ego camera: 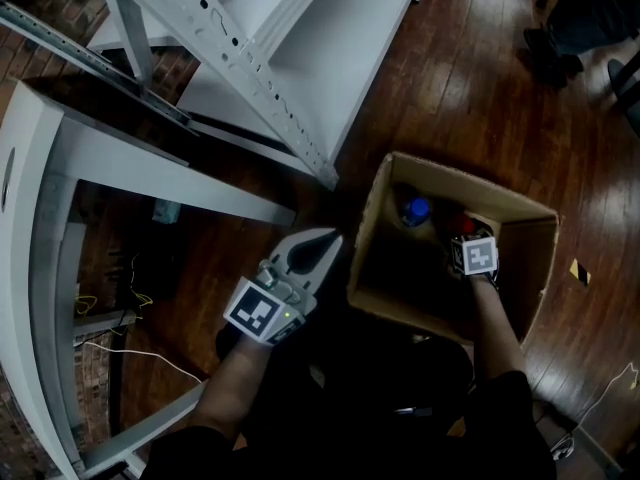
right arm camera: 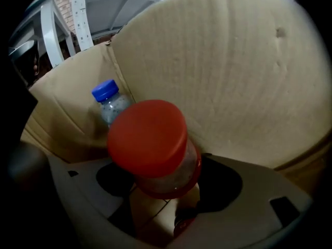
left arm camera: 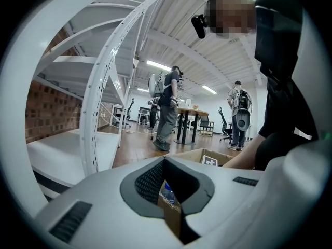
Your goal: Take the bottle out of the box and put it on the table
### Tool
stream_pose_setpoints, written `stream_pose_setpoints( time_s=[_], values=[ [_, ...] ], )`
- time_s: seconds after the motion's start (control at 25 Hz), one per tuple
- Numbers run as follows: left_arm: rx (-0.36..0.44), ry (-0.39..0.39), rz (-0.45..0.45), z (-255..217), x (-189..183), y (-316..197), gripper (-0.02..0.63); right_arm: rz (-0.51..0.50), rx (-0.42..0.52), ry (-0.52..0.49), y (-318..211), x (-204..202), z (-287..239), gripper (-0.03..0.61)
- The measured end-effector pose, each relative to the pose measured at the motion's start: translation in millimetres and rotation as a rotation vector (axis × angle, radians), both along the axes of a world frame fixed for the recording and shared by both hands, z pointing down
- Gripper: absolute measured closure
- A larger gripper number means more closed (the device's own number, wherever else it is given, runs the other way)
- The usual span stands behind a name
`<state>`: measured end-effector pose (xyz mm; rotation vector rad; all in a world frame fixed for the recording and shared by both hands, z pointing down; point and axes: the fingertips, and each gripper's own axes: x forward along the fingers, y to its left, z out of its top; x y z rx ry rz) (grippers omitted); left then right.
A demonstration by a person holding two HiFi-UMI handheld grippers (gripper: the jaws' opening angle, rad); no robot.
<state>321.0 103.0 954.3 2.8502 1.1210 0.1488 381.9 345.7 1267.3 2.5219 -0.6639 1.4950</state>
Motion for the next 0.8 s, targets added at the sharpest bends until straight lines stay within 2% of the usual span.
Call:
stream_pose_setpoints(
  time_s=[0.24, 0.6, 0.72, 0.8],
  values=[
    [-0.027, -0.002, 0.019, -4.4, -0.9, 0.8, 0.617, -0.018, 0.0, 0.063, -1.4, -7.2, -29.1, 0.239],
    [-0.063, -0.023, 0.1, -14.7, 1.7, 12.9, 0.617, -0.021, 0.078, 0.237, -13.6, -25.7, -127.1, 0.243],
    [-0.072, -0.042, 0.1, -40.5, 5.9, 20.2, 0.617, -0.01, 0.086, 0.283, -11.5, -33.9, -179.5, 0.245],
    [-0.081, -0.06, 0.106, -73.9, 7.5, 25.4, 0.617, 0.014, 0.095, 0.298, -10.6, -42.0, -224.0, 0.249]
  ],
)
